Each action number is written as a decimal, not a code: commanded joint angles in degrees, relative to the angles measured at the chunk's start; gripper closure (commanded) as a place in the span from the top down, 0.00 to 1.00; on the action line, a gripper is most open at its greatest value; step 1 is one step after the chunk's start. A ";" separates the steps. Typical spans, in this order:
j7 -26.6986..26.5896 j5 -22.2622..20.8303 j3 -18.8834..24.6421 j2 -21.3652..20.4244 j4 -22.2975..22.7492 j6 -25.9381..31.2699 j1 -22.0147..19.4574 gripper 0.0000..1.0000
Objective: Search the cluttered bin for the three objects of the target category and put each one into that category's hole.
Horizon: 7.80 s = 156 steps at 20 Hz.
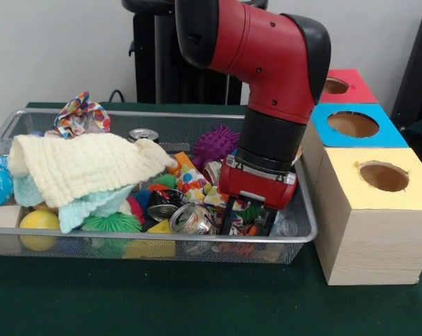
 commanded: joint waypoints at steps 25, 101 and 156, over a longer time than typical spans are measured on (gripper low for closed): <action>1.29 4.22 7.05 9.96 -2.70 7.58 -4.66 0.00; 26.02 26.43 -10.53 -22.66 30.44 20.48 11.78 0.00; 34.11 40.74 -11.01 -8.55 31.85 9.88 27.39 0.00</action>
